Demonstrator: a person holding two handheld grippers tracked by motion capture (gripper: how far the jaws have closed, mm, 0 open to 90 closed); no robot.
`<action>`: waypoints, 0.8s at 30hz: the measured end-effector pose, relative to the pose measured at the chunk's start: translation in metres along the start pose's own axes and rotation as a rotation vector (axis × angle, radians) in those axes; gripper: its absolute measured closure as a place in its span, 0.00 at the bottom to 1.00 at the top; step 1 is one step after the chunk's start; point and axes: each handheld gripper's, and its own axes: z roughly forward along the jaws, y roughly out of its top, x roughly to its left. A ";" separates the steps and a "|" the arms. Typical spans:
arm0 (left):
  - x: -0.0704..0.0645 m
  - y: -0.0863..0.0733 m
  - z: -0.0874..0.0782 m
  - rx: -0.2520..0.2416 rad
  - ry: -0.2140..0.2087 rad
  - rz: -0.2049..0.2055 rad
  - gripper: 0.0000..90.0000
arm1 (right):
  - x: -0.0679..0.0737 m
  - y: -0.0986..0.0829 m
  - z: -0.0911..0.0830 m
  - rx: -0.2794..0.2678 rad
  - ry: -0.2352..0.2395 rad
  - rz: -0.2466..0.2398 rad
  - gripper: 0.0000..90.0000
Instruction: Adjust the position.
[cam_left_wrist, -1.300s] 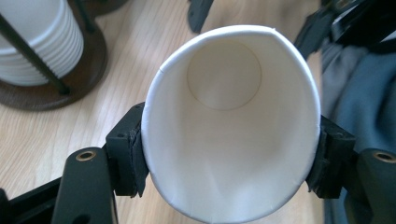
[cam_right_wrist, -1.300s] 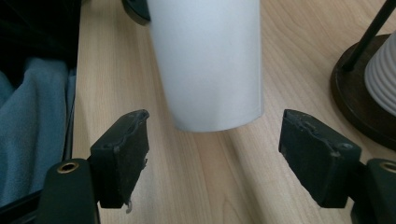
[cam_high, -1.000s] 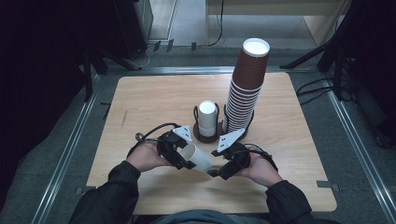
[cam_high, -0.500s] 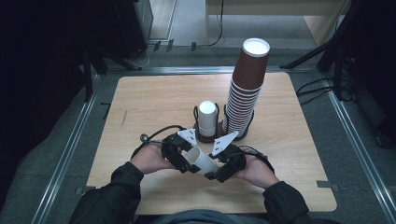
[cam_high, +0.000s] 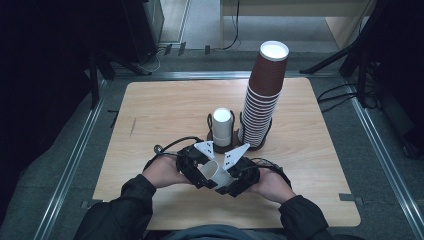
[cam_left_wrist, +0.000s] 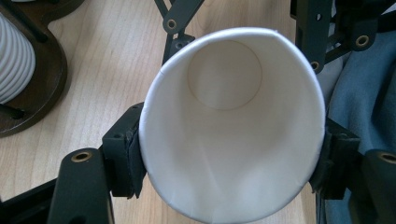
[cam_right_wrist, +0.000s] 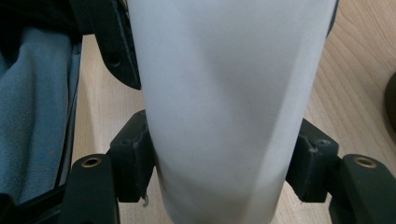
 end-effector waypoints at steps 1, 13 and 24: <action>0.000 0.000 0.000 -0.001 -0.002 0.000 0.30 | 0.000 0.000 -0.001 0.000 -0.003 -0.001 0.39; 0.004 -0.006 -0.008 -0.056 0.034 -0.010 0.17 | -0.005 -0.003 -0.011 -0.021 -0.033 0.006 0.38; 0.013 -0.018 -0.019 -0.128 0.007 -0.053 0.15 | -0.010 -0.007 -0.023 -0.066 -0.042 0.033 0.38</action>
